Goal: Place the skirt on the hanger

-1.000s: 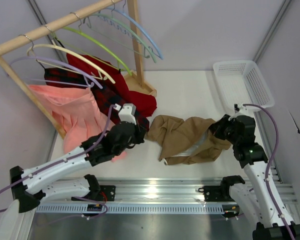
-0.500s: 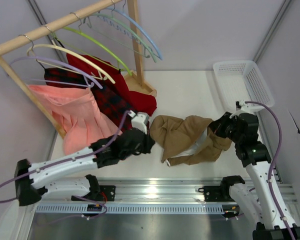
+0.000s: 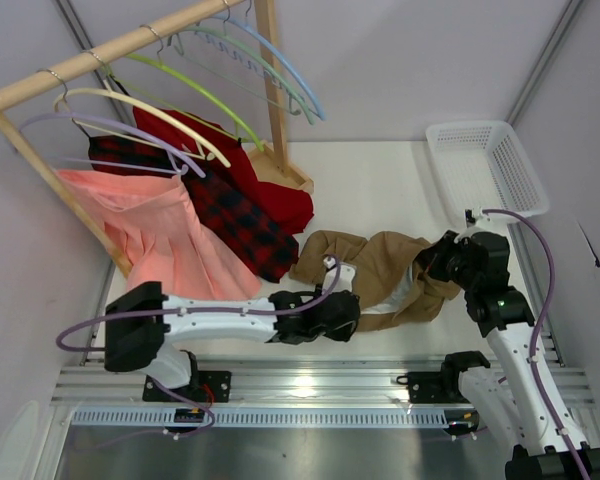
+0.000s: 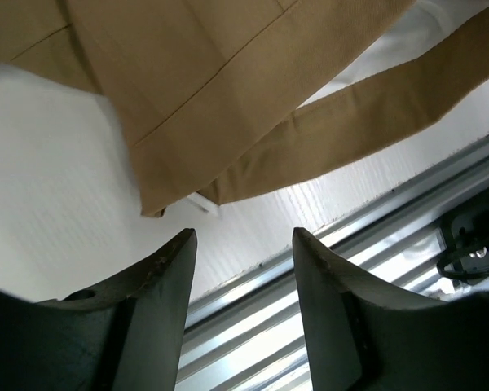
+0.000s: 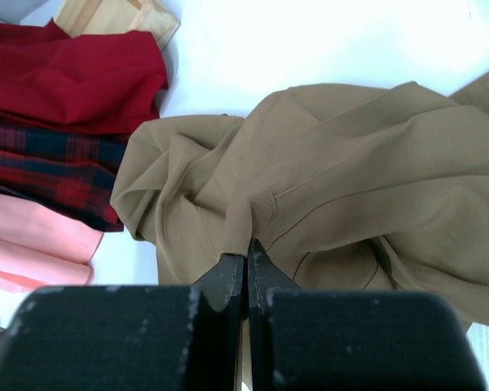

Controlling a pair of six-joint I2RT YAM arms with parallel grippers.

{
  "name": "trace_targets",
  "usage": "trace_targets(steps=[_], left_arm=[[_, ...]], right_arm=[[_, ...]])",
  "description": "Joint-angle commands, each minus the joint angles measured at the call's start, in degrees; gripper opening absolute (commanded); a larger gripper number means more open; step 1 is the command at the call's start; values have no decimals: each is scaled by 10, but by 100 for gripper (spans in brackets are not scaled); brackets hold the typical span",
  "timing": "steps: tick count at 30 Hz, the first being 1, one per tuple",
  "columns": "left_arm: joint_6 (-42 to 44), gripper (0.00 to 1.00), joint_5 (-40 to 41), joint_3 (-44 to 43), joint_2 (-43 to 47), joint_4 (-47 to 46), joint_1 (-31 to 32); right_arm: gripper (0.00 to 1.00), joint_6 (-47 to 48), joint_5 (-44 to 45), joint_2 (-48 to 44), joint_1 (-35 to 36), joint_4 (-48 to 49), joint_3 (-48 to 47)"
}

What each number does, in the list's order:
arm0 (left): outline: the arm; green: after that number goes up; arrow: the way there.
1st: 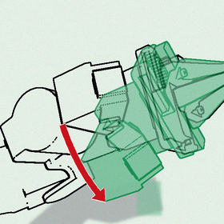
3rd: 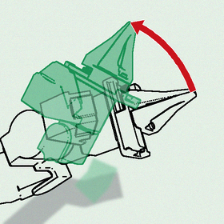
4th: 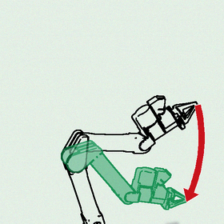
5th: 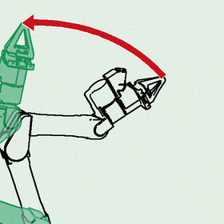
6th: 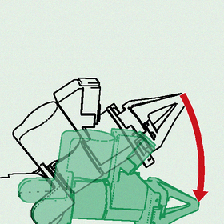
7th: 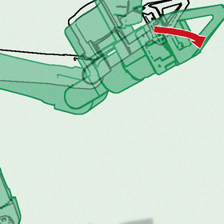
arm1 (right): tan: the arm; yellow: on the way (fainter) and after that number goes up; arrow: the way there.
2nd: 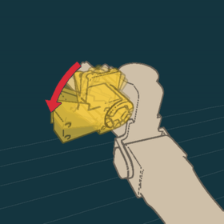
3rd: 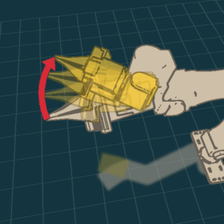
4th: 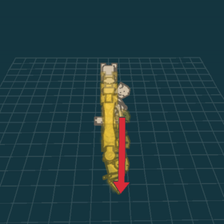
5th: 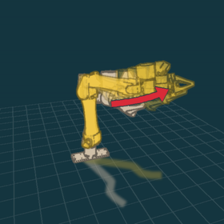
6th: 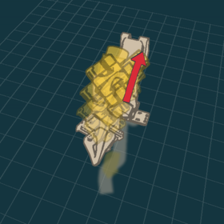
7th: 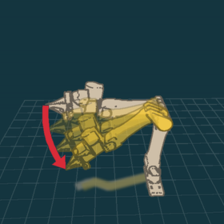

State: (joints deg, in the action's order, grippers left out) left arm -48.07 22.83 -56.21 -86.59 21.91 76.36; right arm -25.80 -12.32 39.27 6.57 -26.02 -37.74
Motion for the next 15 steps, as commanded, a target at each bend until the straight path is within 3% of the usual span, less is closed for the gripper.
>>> trace_targets(steps=[1, 9, 15], left_arm=[[-9, 57, 13, -82, -50, 16, 5], [-64, 65, 32, -151, -141, 141, -4], [-96, 66, 1, -119, -148, 135, -26]], right_arm=[[0, 12, 1, -3, 1, 44, -6], [0, 14, 18, 0, -2, 52, -9], [0, 13, 15, 1, -2, 59, -4]])
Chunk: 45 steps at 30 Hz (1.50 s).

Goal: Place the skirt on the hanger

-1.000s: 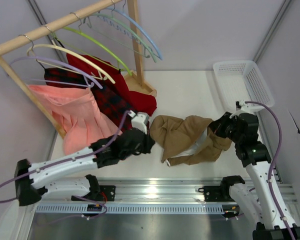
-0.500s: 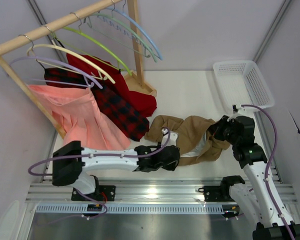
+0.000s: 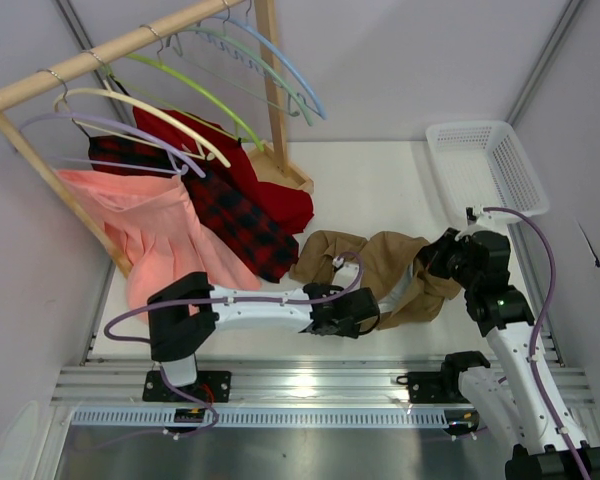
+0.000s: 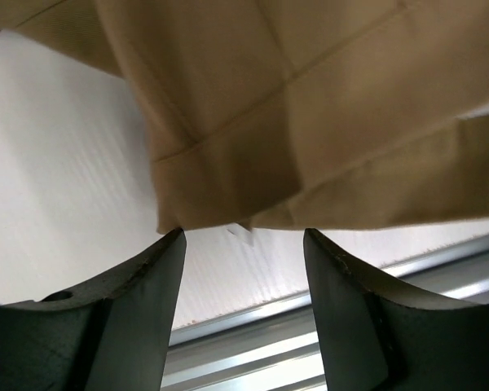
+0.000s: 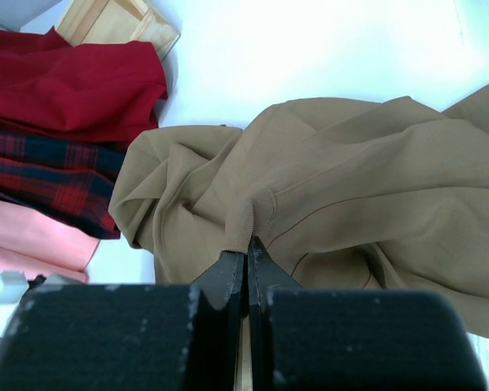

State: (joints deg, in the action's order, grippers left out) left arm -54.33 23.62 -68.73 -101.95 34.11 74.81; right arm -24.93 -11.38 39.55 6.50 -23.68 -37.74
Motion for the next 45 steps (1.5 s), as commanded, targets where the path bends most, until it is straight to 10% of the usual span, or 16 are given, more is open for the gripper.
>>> trace_targets(steps=[1, 18, 32, 45], left_arm=[[-34, 66, -9, 4, 7, 11, -12], [-32, 56, -22, -12, -48, 25, -46], [-60, 0, -24, 57, 13, -4, -68], [54, 0, 60, 87, 176, 32, -70]], right_arm=[[0, 5, 5, -2, -3, 38, -2], [0, 6, 0, 17, -5, 47, -7], [0, 8, 14, 25, -11, 39, -8], [0, -6, 40, 22, -14, 36, 1]])
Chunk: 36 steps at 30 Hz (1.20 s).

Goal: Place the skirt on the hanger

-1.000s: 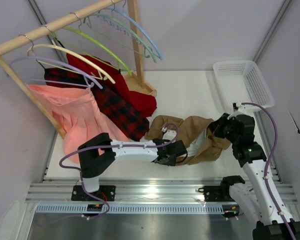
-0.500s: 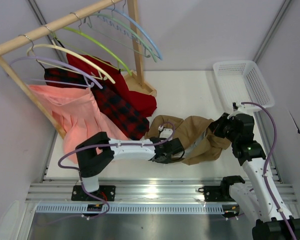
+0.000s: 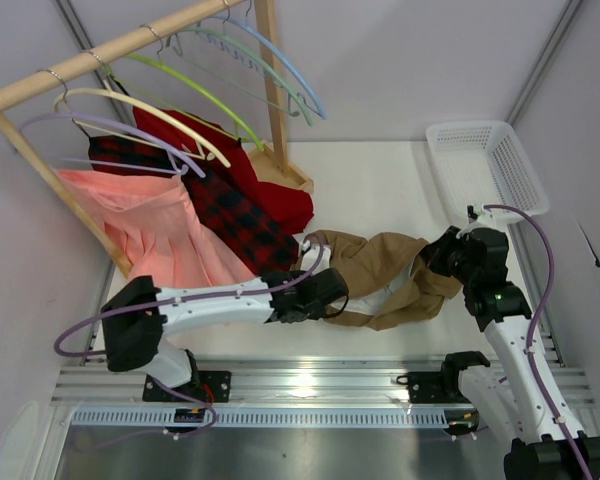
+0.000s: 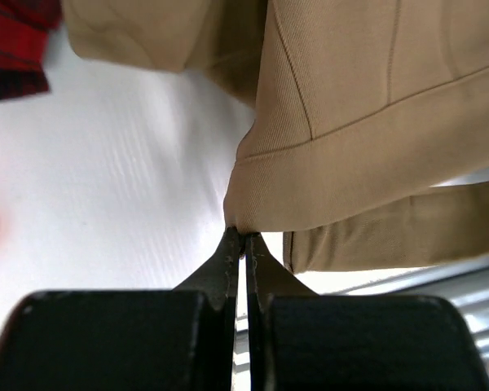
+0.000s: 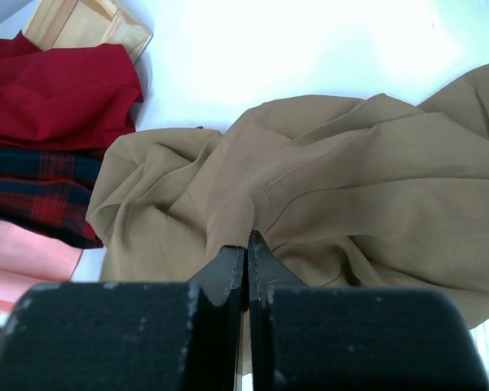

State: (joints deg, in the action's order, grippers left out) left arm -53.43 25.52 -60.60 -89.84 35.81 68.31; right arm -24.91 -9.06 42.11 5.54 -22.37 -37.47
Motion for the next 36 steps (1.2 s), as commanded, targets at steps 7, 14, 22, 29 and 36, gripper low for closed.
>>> trace_targets(steps=[7, 14, 22, 29, 36], left_arm=[[168, 0, -38, 39, 184, -99, -37], [273, 0, -142, 20, 230, -92, -100], [296, 0, -237, 88, 267, -144, -147], [292, 0, -228, 89, 285, -116, -209], [315, 0, -237, 65, 268, -110, -214]], right_arm=[[0, -3, -7, 7, -4, 36, 3], [0, -21, -50, 12, -3, 94, 49], [0, -13, -131, 31, 1, 179, 96], [16, -14, -26, 105, 5, 123, 57], [68, 50, -95, 142, 0, -43, -124]])
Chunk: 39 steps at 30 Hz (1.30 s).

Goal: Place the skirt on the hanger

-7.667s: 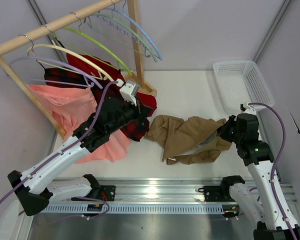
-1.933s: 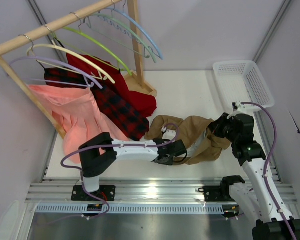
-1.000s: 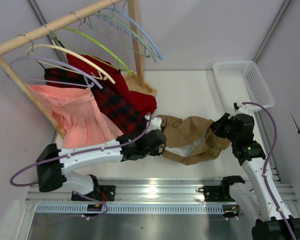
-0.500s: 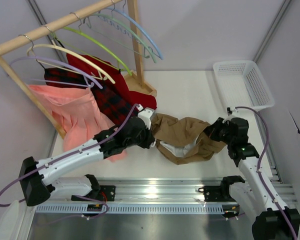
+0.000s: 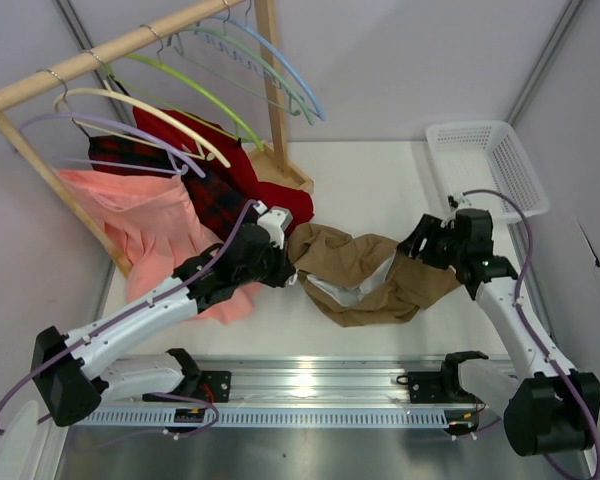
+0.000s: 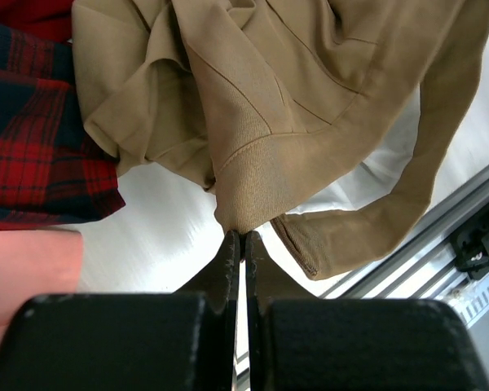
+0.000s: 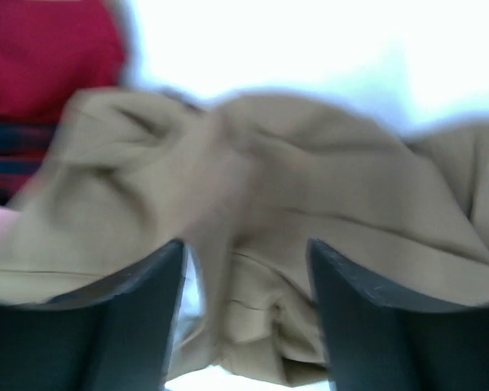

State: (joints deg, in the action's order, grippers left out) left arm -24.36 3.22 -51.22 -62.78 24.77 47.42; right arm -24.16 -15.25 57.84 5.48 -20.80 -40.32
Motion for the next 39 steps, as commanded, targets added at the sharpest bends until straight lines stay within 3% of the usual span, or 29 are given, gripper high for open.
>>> trace_targets(steps=[1, 3, 7, 11, 14, 19, 24, 30, 39], left_arm=[[25, 0, -16, -31, -8, 4, -6], [27, 0, -23, -30, -11, 3, -10], [22, 0, -28, -22, -3, -2, -15], [19, 0, -28, -19, 8, -1, -17], [19, 0, -28, -19, 14, 7, -18], [18, 0, -41, -10, 21, 5, -19], [10, 0, -62, 4, 34, -8, -19], [12, 0, -63, 13, 55, -10, -19], [29, 0, -74, 11, 45, -10, -19]], right_arm=[[74, 52, -55, -20, 0, -69, -117], [89, 71, -86, -35, 1, -93, -176], [95, 50, -155, -48, 16, -38, -237], [90, 17, -186, -34, 44, 81, -235], [87, 46, -168, 30, 119, 116, -280], [82, 238, -78, 142, 257, 127, -407], [78, 242, -148, 279, 228, 201, -514], [75, 255, -171, 391, 225, 162, -706], [71, 221, -203, 505, 225, 146, -847]])
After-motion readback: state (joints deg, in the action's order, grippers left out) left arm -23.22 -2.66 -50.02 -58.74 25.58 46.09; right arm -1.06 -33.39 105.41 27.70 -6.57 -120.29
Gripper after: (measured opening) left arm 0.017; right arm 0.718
